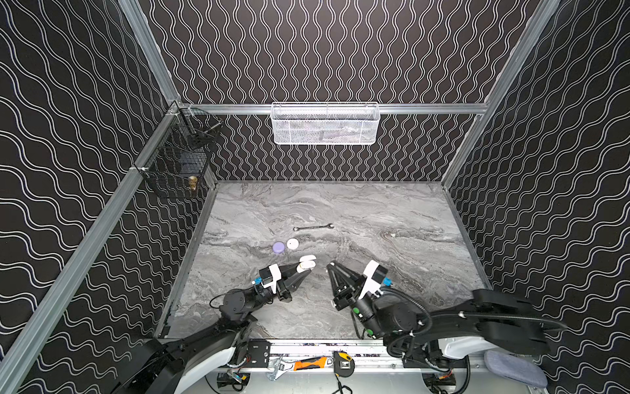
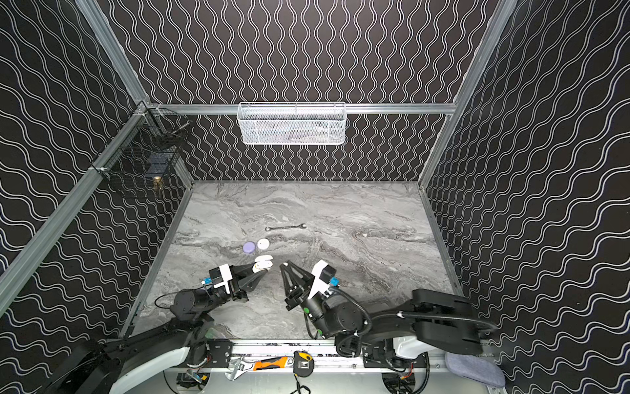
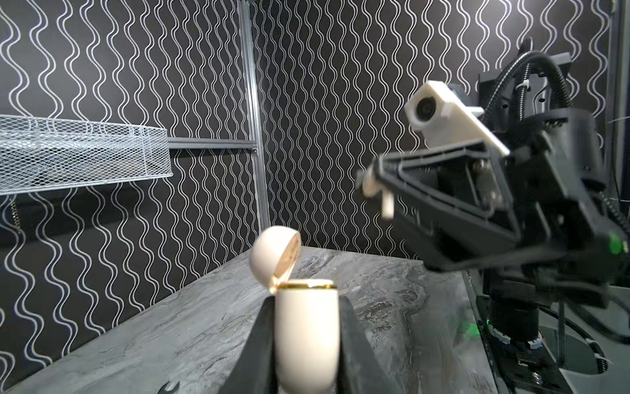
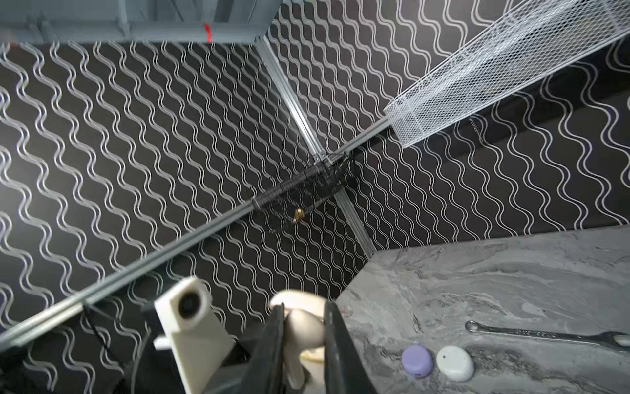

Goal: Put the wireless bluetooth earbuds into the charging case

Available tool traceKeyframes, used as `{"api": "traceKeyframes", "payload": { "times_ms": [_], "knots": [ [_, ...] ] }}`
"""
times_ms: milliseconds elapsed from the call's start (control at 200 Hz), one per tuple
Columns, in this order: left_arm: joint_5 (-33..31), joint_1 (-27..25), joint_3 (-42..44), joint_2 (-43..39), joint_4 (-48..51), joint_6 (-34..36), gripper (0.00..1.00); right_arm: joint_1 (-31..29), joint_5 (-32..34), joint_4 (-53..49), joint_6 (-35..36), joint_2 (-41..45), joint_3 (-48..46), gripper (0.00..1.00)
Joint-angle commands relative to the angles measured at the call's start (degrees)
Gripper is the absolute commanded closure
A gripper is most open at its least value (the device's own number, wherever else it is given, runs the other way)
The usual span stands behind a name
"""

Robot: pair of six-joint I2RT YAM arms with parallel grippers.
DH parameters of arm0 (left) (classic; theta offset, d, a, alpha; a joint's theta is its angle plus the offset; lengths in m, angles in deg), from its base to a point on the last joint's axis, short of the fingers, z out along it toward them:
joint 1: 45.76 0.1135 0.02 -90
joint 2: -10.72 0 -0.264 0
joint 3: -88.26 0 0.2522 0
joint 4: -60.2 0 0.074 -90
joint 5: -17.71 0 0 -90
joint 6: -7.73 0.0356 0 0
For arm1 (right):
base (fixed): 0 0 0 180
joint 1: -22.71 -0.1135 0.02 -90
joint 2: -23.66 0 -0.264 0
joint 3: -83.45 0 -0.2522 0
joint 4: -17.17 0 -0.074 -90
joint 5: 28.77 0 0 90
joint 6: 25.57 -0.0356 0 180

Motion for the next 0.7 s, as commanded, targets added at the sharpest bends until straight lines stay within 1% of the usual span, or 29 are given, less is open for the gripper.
{"api": "traceKeyframes", "payload": {
  "times_ms": [0,35,75,120,155,190,230,285,330,395,440,500,596,696],
  "knots": [
    [-5.0,0.1,-0.3,-0.3,2.0,-0.6,1.00,0.4,7.4,-23.2,-7.3,6.6,3.7,0.97],
    [-6.4,0.2,-0.4,-0.7,3.3,-1.1,1.00,1.0,8.4,-34.8,-11.2,8.9,6.2,0.97],
    [-8.3,0.2,-0.4,-1.2,5.2,-1.7,1.00,2.5,8.5,-50.3,-17.9,10.7,9.6,0.97],
    [-10.0,0.3,-0.7,-1.7,7.4,-2.2,1.00,5.3,5.2,-65.8,-24.8,11.1,14.0,0.97],
    [-11.1,0.3,-0.9,-2.2,8.9,-2.2,1.00,8.0,1.2,-74.6,-27.8,10.3,16.5,1.00],
    [-12.0,0.3,-1.0,-2.6,9.7,-2.2,1.00,10.2,-1.7,-82.8,-31.7,9.3,18.3,1.00],
    [-13.1,0.3,-1.0,-3.0,10.0,-2.6,1.00,12.4,-5.0,-88.4,-34.0,7.9,19.0,1.00],
    [-14.4,0.3,-1.3,-3.9,11.2,-3.8,1.00,14.9,-9.8,-93.7,-35.8,5.8,18.8,0.99],
    [-14.5,0.3,-1.9,-4.9,13.8,-4.1,1.00,16.7,-12.3,-97.2,-37.2,3.8,18.2,0.97],
    [-15.3,0.3,-3.2,-6.0,18.1,-4.4,1.00,19.2,-16.0,-100.4,-38.8,1.2,17.0,0.97],
    [-15.7,0.3,-3.6,-6.5,19.6,-4.4,1.00,20.9,-19.1,-100.4,-38.4,-0.1,15.7,0.97],
    [-16.4,0.3,-3.0,-6.8,18.8,-4.7,1.00,23.6,-23.5,-100.1,-37.5,-1.7,14.5,0.96],
    [-18.5,0.3,-2.3,-7.5,18.2,-5.0,1.00,26.0,-27.3,-98.6,-36.3,-4.2,13.1,0.94],
    [-20.0,0.3,-2.5,-8.8,21.0,-4.9,1.00,28.3,-31.7,-94.1,-35.1,-7.3,11.3,0.92]
  ]
}}
